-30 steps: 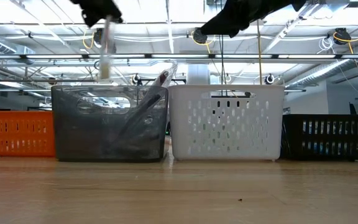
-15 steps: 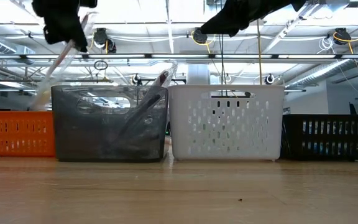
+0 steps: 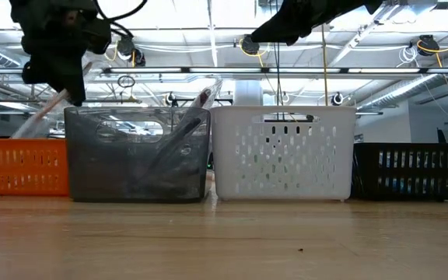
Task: Pick & Place Toothbrushes
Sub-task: Put the orange toothbrush into the orange bin
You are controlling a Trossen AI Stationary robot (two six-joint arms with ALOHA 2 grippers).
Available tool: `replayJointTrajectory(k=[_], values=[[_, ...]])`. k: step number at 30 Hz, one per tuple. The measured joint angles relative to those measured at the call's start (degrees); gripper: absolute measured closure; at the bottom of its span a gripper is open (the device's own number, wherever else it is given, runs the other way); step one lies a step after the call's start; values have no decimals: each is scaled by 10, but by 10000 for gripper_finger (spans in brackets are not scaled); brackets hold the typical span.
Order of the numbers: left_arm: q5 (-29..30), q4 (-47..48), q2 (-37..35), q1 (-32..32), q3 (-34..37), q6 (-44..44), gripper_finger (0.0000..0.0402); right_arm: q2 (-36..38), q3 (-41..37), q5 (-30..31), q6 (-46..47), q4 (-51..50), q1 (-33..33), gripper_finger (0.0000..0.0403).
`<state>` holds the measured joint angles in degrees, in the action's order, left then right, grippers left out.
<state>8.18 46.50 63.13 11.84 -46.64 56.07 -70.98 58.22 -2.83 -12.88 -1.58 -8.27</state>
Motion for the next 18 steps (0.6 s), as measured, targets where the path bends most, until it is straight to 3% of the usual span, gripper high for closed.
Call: replayJointTrajectory(k=[7, 14, 18], values=[[3, 0, 0, -21, 11, 3, 251, 0, 0, 0, 0, -5, 0, 325], [10, -2, 0, -48, 11, -60, 188, 0, -13, 4, -16, 5, 0, 326], [57, -23, 0, -55, 11, -107, 174, -5, -31, 78, -14, 18, -13, 326]])
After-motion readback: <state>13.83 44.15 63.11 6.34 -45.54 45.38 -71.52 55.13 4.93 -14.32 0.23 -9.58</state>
